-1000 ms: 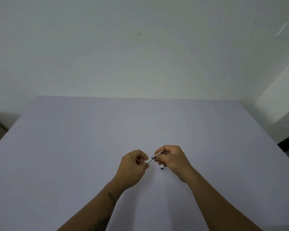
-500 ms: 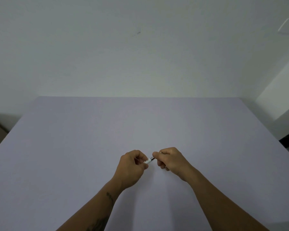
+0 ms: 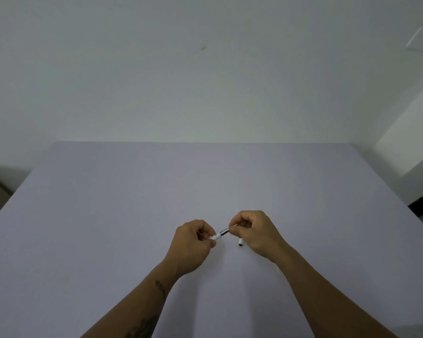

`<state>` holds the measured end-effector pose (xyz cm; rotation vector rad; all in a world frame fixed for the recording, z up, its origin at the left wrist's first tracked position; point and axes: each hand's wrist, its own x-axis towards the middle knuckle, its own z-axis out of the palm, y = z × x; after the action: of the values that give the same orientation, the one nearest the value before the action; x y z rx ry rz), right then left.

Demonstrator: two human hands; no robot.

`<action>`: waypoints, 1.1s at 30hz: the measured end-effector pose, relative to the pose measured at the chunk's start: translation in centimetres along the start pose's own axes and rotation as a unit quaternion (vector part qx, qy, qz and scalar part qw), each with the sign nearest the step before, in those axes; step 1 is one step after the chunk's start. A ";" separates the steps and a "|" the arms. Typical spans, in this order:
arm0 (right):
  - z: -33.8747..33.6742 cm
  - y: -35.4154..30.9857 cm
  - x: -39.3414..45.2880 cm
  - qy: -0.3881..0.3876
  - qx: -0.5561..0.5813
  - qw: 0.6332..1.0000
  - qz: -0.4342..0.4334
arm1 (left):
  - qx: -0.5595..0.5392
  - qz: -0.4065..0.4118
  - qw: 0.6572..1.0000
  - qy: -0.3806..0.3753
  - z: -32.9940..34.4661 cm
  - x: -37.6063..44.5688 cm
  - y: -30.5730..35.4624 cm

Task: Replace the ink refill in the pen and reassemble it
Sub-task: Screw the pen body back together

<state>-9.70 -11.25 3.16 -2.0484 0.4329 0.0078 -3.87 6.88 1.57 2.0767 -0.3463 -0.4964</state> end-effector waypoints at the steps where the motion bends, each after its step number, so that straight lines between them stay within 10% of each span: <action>1: 0.0 0.1 0.0 0.001 -0.010 1.000 -0.006 | 0.003 0.002 1.000 -0.002 0.0 0.0 0.0; 33: -0.6 -0.1 0.6 -0.010 -0.035 0.999 -0.032 | 0.019 0.029 0.999 0.029 -0.1 0.3 0.5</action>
<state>-9.16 -11.88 3.42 -2.1274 0.3590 0.0056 -3.62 6.55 2.02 2.1076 -0.3838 -0.3970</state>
